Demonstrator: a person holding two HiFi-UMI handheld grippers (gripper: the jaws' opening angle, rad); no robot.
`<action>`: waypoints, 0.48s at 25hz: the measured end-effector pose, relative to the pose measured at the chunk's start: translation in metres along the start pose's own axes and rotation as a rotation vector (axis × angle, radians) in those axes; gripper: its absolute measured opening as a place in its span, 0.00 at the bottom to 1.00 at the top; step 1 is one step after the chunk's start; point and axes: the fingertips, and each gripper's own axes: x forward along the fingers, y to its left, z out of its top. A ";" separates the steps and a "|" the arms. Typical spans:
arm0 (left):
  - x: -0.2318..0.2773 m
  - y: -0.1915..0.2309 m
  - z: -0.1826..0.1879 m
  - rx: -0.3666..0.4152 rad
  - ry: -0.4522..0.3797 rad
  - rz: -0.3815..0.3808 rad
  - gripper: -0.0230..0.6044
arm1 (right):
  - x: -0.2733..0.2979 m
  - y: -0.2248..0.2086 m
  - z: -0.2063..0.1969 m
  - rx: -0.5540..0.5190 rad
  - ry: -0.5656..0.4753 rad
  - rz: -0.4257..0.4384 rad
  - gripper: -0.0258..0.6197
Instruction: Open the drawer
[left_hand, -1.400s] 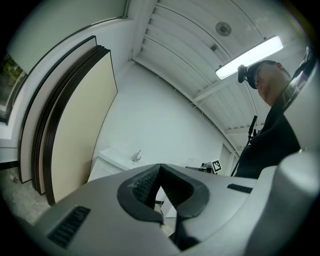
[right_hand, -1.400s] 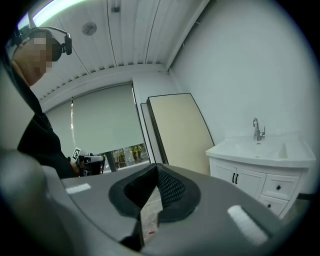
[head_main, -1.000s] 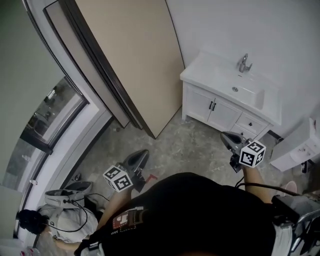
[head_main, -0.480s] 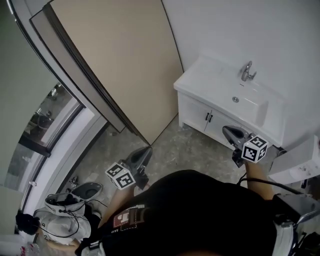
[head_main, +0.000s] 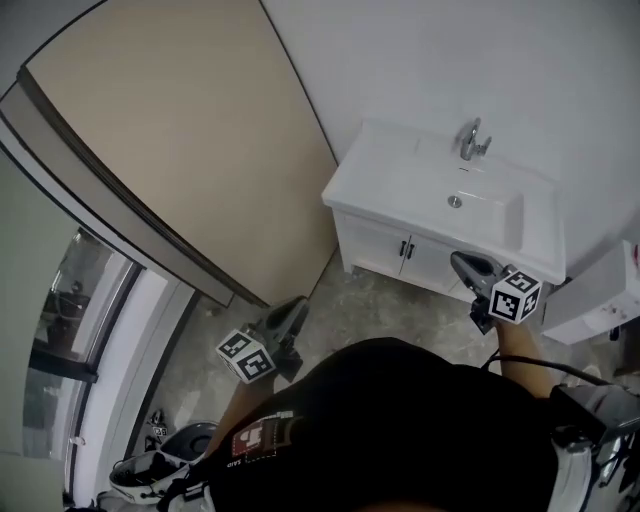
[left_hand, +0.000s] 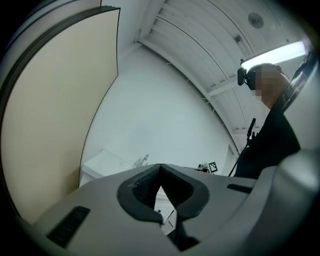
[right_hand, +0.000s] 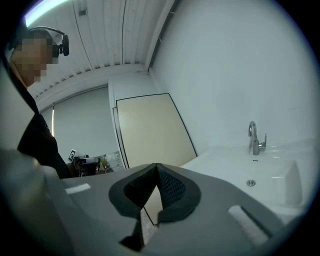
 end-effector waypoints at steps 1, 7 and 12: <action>0.006 0.016 0.007 0.000 0.004 -0.024 0.02 | 0.012 -0.002 0.006 -0.003 -0.010 -0.019 0.03; 0.020 0.089 0.067 0.031 0.045 -0.132 0.02 | 0.065 0.004 0.032 -0.003 -0.058 -0.127 0.03; 0.032 0.153 0.101 0.030 0.087 -0.187 0.02 | 0.120 0.008 0.041 0.014 -0.064 -0.174 0.03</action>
